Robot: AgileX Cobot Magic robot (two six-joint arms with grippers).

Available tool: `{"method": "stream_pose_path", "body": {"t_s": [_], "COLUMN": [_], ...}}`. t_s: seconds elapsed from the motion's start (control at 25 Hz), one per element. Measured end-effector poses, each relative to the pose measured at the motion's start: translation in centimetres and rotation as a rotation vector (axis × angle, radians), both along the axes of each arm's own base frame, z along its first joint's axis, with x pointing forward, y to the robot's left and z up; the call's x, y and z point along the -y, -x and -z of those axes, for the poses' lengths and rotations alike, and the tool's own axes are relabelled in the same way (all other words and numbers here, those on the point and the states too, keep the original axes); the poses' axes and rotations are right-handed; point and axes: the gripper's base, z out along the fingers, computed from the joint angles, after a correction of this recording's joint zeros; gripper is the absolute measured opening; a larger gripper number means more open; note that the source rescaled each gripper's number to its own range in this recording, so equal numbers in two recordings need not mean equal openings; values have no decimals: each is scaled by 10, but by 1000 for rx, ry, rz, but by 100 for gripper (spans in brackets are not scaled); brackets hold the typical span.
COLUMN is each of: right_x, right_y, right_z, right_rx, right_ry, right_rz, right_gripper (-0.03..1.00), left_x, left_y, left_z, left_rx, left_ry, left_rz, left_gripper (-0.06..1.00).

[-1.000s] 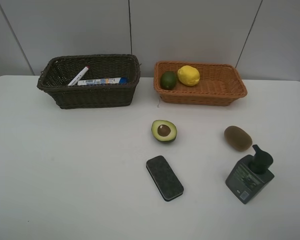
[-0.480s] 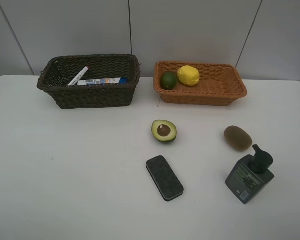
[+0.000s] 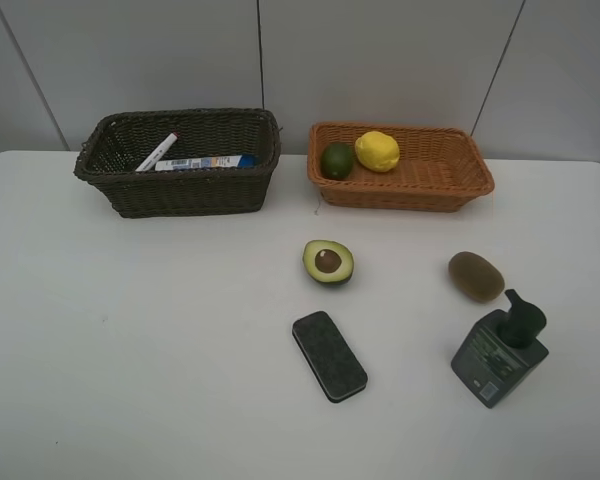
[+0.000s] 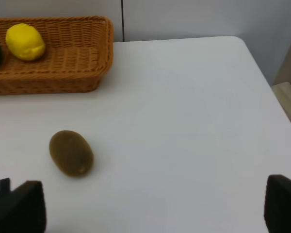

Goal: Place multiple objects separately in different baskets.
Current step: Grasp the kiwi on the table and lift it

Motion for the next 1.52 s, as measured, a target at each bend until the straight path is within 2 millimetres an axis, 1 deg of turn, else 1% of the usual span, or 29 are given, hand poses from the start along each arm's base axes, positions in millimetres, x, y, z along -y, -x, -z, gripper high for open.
{"method": "stream_pose_path", "body": {"t_s": [0.08, 0.16, 0.24, 0.32, 0.44, 0.6, 0.68, 0.72, 0.8, 0.88, 0.92, 1.0, 1.08, 1.2, 1.28, 1.52], "right_x": [1, 2, 1, 1, -1, -3, -3, -4, -7, -14, -20, -34, -44, -54, -59, -66], "right_y": [-2, -11, -29, -52, -96, -164, -199, -213, -240, -261, -269, -284, -294, -305, -310, -323], "right_z": [0, -2, -6, -14, -24, -27, -22, -23, -17, -8, 0, 20, 42, 75, 92, 127], "right_rx": [-13, -69, -141, -199, -308, -495, -598, -631, -713, -778, -824, -908, -993, -1103, -1140, -1154], "right_ry": [15, 23, 27, 32, 34, 16, 7, -9, -41, -61, -61, -38, -14, 18, 45, 53], "right_rz": [10, 13, 8, -2, -17, -27, -25, -24, -27, -71, -104, -174, -227, -280, -324, -403], "right_gripper": [98, 98, 98, 98, 98, 98, 98, 98, 98, 98, 98, 98, 98, 98, 98, 98], "left_x": [0, 0, 0, 0, 0, 0, 0, 0, 0, 0, 0, 0, 0, 0, 0, 0], "left_y": [0, 0, 0, 0, 0, 0, 0, 0, 0, 0, 0, 0, 0, 0, 0, 0], "left_z": [0, 0, 0, 0, 0, 0, 0, 0, 0, 0, 0, 0, 0, 0, 0, 0], "left_rx": [0, 0, 0, 0, 0, 0, 0, 0, 0, 0, 0, 0, 0, 0, 0, 0], "left_ry": [0, 0, 0, 0, 0, 0, 0, 0, 0, 0, 0, 0, 0, 0, 0, 0], "left_rz": [-8, -10, -10, -10, -10, -10, -10, -10, -10, -10, -10, -10, -10, -10, -10, -10], "left_gripper": [100, 100, 100, 100, 100, 100, 100, 100, 100, 100, 100, 100, 100, 100, 100, 100]}}
